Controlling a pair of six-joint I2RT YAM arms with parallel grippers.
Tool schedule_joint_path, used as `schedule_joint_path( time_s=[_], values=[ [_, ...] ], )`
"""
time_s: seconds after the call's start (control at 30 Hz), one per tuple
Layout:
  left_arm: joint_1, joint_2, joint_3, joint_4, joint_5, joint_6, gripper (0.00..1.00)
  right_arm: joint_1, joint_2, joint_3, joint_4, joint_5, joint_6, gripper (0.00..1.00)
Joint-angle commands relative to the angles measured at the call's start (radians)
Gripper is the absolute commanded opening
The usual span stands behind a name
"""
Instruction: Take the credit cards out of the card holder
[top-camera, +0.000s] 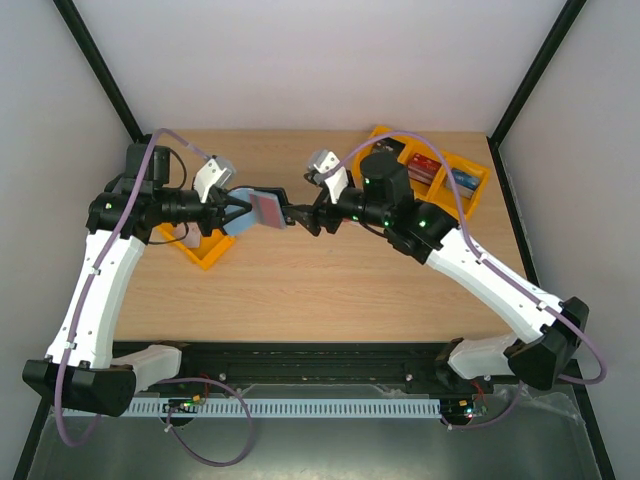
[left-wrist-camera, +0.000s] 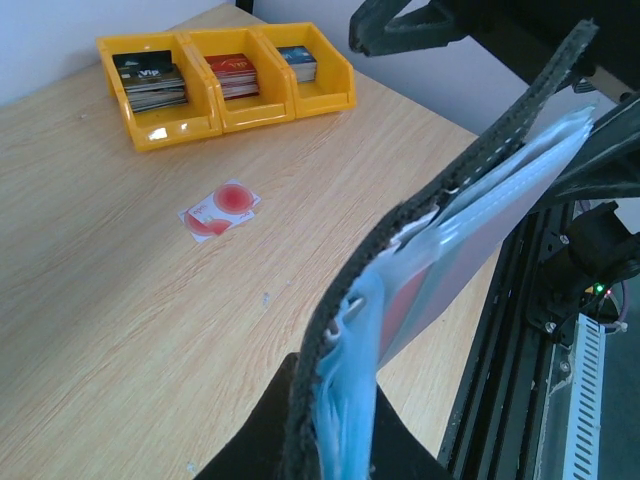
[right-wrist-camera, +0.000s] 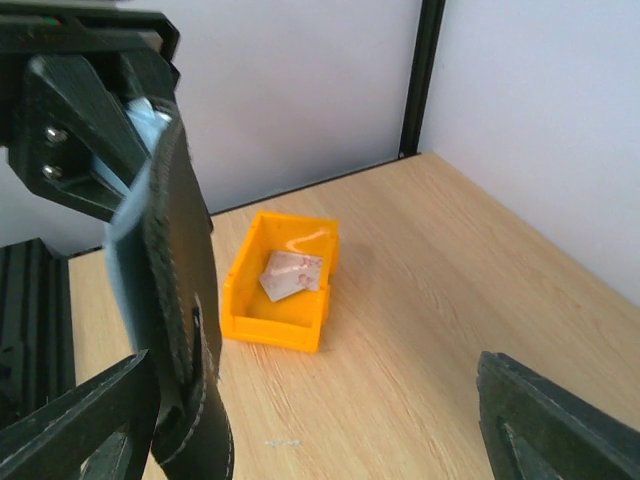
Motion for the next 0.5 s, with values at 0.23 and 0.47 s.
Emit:
schedule_joint_path(
  time_s=[0.23,0.47],
  values=[
    [-0.001,-0.010,0.005,0.001,0.022,-0.002,0.02,-0.005,0.033,0.028,-0.051,0.000,0.003,0.84],
    [-0.001,-0.012,0.000,0.020,-0.022,-0.038,0.02,-0.005,0.015,0.007,-0.229,-0.076,-0.185,0.85]
  ],
)
